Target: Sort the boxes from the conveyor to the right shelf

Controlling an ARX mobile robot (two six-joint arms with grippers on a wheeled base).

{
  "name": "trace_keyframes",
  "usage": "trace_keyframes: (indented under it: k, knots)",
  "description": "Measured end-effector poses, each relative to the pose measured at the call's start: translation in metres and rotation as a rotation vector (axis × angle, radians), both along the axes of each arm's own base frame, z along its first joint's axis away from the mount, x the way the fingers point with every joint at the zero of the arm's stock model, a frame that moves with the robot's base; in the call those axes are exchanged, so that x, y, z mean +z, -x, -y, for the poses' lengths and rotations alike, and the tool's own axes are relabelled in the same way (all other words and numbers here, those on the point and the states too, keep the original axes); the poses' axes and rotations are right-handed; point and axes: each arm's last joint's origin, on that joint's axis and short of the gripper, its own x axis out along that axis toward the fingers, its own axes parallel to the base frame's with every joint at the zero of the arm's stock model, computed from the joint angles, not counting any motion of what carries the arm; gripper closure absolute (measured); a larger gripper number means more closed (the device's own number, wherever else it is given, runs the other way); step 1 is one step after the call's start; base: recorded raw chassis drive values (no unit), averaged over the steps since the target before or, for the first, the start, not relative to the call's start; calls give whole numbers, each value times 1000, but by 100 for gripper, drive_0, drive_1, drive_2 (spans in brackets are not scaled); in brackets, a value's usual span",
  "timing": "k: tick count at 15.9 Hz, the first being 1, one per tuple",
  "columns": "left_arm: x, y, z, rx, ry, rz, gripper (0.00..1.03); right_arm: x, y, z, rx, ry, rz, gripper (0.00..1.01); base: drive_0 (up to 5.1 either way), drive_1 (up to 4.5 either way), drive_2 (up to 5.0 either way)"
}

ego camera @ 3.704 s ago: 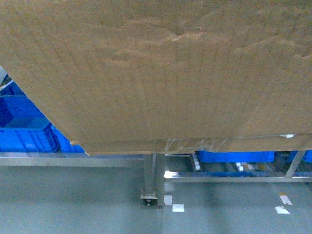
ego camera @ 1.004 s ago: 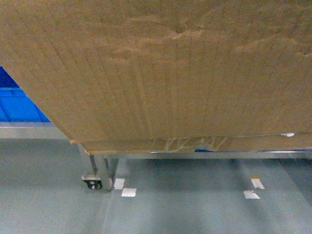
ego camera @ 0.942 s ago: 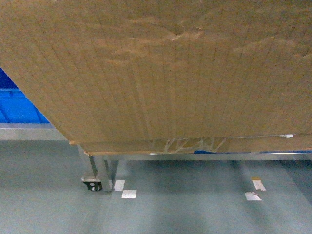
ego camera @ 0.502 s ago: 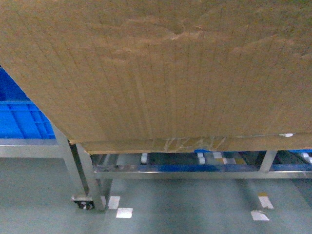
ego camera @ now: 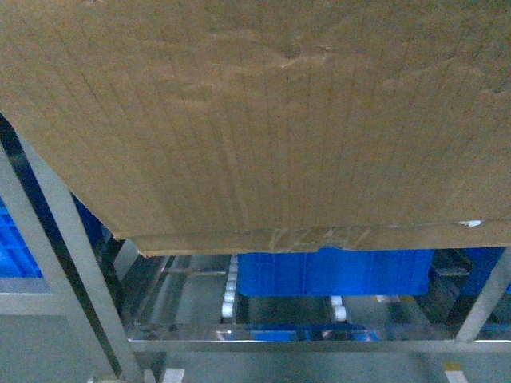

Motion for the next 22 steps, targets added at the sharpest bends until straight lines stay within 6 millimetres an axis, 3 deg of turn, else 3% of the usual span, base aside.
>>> trace_keyframes:
  k: [5, 12, 17, 22]
  knots:
    - [6, 4, 0, -1, 10, 9, 99, -1, 0, 0, -1, 0, -8, 97, 0, 374, -374]
    - [14, 1, -1, 6, 8, 20, 99, 4, -2, 0, 3, -3, -8, 97, 0, 0, 0]
    - [35, -9, -3, -37, 28, -96, 99, 31, -6, -1, -6, -16, -110, 97, 0, 0, 0]
    - [82, -27, -6, -41, 47, -42, 99, 68, -20, -6, -4, -59, -57, 97, 0, 0, 0]
